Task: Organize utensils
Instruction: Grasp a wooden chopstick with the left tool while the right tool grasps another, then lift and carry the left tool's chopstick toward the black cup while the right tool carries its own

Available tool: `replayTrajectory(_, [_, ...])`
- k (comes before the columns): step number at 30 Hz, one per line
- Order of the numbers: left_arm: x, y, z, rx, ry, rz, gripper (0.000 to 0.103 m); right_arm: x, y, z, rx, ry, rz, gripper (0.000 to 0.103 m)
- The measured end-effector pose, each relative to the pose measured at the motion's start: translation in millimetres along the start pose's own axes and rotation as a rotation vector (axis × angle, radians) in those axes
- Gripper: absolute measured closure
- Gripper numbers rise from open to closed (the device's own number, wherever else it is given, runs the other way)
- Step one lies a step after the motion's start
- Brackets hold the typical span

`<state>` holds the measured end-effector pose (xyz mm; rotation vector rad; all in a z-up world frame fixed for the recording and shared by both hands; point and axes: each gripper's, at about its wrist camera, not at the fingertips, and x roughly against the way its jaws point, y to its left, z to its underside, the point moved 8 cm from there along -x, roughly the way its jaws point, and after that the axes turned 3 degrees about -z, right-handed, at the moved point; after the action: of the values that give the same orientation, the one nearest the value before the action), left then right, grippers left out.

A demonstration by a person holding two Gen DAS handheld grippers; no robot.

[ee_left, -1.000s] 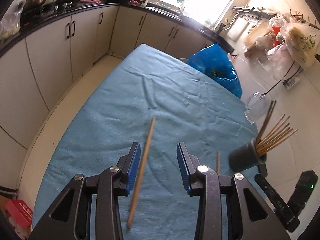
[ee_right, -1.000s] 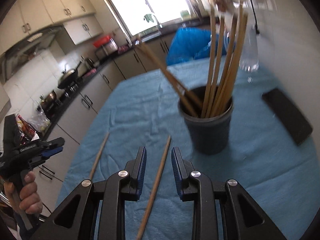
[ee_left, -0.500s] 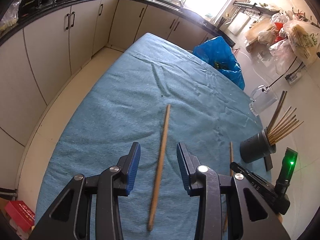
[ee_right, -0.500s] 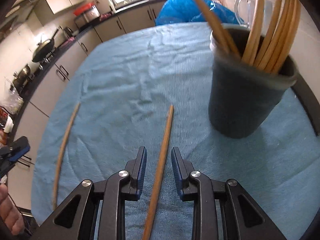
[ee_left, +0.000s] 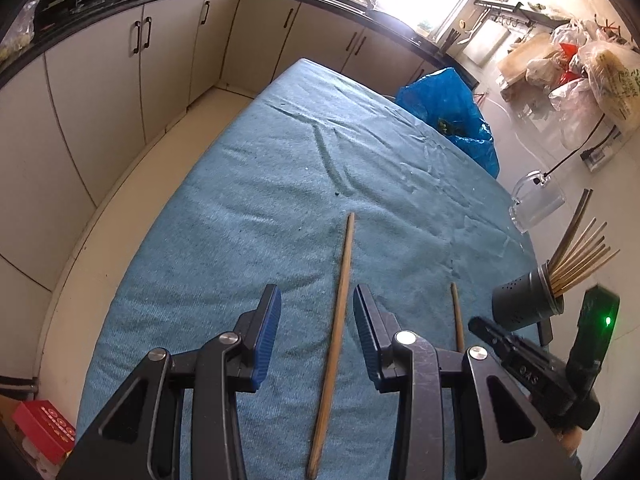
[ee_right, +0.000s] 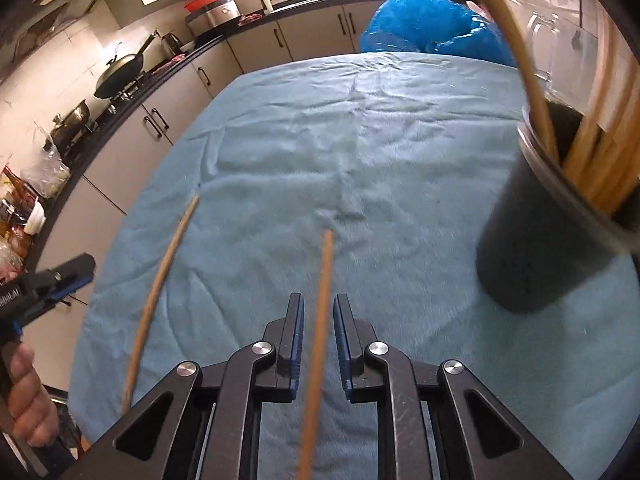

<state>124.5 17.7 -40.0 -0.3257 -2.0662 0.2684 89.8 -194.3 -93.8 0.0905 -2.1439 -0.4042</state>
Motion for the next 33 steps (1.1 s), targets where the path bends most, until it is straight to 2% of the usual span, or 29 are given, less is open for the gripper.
replayTrajectory(7, [-7,-1,-7,-0.01,0.018,-0.018,0.067,-30,-5,-18,0.026,0.057,0.087,0.086])
replayTrajectory(9, [-12,-2,-11,-0.015,0.024,-0.03,0.067,-35,-7,-16,0.019,0.074,0.074,0.086])
replayTrajectory(11, [-17,-5,-14,-0.023,0.035,-0.034,0.067,-37,-3,-18,0.066,0.07,0.096,0.088])
replayTrajectory(12, [-22,-8,-16,-0.027,0.046,-0.037,0.067,-37,-1,-18,0.077,0.073,0.094,0.096])
replayTrajectory(15, [-36,-17,-22,-0.053,0.077,-0.042,0.067,-35,6,-15,0.094,0.079,0.066,0.097])
replayTrajectory(18, [-57,-25,-27,-0.07,0.127,-0.066,0.067,-20,8,-14,0.053,0.038,0.004,0.097])
replayTrajectory(24, [-99,-39,-35,-0.12,0.195,-0.132,0.067,13,11,-11,0.061,-0.035,-0.036,0.097])
replayTrajectory(27, [-109,-45,-40,-0.148,0.182,-0.178,0.072,21,10,-13,0.055,-0.053,-0.048,0.097])
replayTrajectory(28, [-110,-46,-42,-0.152,0.176,-0.186,0.076,25,9,-13,0.053,-0.059,-0.053,0.097])
replayTrajectory(29, [-111,-49,-42,-0.152,0.176,-0.184,0.092,28,9,-13,0.053,-0.065,-0.056,0.097])
replayTrajectory(30, [-112,-49,-42,-0.157,0.17,-0.207,0.095,26,9,-15,0.051,-0.068,-0.057,0.097])
replayTrajectory(31, [-111,-49,-41,-0.163,0.168,-0.218,0.097,28,9,-14,0.049,-0.072,-0.061,0.097])
replayTrajectory(33, [-108,-50,-36,-0.163,0.168,-0.194,0.098,33,8,-16,0.042,-0.087,-0.069,0.097])
